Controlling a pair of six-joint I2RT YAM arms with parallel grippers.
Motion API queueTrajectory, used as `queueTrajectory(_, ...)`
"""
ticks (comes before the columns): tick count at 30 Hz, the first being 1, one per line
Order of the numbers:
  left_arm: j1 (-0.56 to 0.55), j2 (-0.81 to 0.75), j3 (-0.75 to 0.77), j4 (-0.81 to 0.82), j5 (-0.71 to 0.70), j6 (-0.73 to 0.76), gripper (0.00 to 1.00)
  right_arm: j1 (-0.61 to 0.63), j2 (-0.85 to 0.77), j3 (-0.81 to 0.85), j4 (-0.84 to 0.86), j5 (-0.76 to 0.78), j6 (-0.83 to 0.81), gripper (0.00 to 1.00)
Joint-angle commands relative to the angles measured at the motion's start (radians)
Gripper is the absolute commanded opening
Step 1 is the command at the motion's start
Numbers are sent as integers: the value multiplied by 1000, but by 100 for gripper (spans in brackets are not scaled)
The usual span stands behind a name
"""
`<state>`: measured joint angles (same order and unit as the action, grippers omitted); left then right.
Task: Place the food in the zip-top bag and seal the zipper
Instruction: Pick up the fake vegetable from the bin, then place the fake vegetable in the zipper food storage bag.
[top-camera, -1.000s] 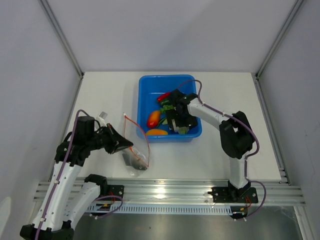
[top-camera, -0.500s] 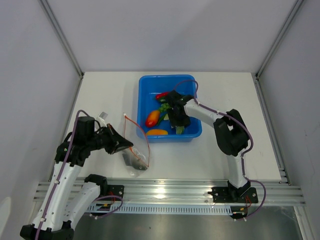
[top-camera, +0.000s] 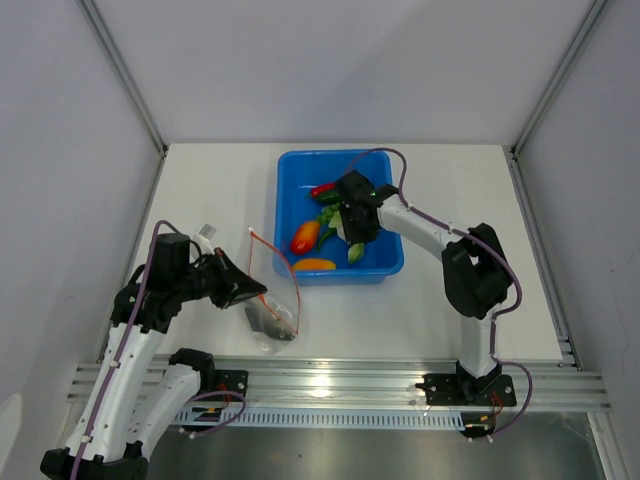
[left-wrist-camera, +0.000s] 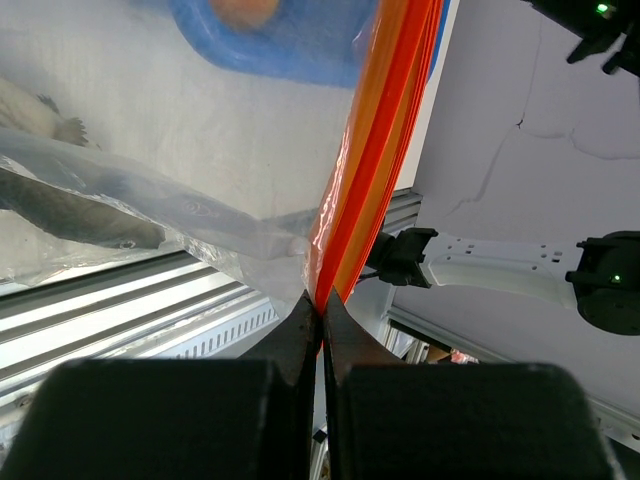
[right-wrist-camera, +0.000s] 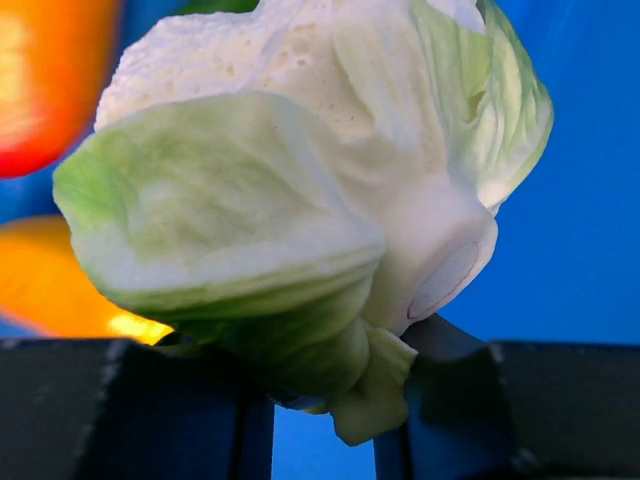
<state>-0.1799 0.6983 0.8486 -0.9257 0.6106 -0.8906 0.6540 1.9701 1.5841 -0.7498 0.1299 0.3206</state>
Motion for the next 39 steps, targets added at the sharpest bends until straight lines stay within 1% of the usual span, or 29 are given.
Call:
queueTrajectory(1, 7, 1, -3, 28, 26, -5, 0, -4, -123, 27, 15, -35, -8, 0)
queueTrajectory(6, 7, 3, -5, 36, 28, -5, 1, -5, -204, 66, -29, -113, -32, 0)
queueTrajectory(7, 7, 3, -5, 37, 28, -7, 1, -5, -214, 80, -42, -181, -38, 0)
queueTrajectory(10, 7, 4, -5, 41, 32, -5, 1, -5, -264, 93, -54, -307, -48, 0)
queueTrajectory(11, 7, 6, -6, 42, 34, -5, 1, -7, -281, 91, -51, -422, -52, 0)
queueTrajectory(13, 7, 4, -6, 44, 34, -5, 1, -4, -324, 89, -37, -568, -66, 0)
queueTrajectory(14, 7, 3, -6, 44, 34, -5, 1, -1, -335, 100, -37, -701, -68, 0)
queueTrajectory(16, 7, 1, -8, 45, 34, -7, 1, 13, -367, 106, -25, -814, -68, 0)
queueTrajectory(17, 7, 0, -8, 45, 37, -5, 1, 18, -379, 103, -14, -914, -48, 0)
queueTrajectory(19, 7, -2, -8, 44, 35, -4, 1, 21, -399, 93, 39, -1013, -9, 0)
queueTrajectory(20, 7, -2, -8, 42, 35, -2, 1, 19, -413, 86, 59, -1058, 41, 0)
queueTrajectory(21, 7, -2, -6, 44, 34, -2, 1, 24, -418, 68, 82, -1151, 73, 0)
queueTrajectory(23, 8, -3, -6, 42, 32, -1, 1, 30, -439, 38, 182, -1231, 145, 0)
queueTrajectory(24, 7, -5, -3, 39, 34, -1, 1, 35, -448, 21, 226, -1266, 232, 0)
queueTrajectory(25, 7, -6, -3, 41, 31, 1, 1, 50, -458, -19, 321, -1330, 282, 0)
queueTrajectory(27, 7, -5, 1, 36, 26, 4, 1, 68, -470, -55, 441, -1381, 412, 0)
queueTrajectory(31, 7, -2, 12, 36, 31, 5, 1, 122, -467, -104, 509, -1414, 521, 0)
queueTrajectory(34, 7, -5, 21, 31, 26, 10, 0, 142, -441, -105, 463, -1406, 528, 0)
queueTrajectory(39, 7, -32, 17, 25, 26, 5, 1, 157, -390, -118, 347, -1340, 492, 0)
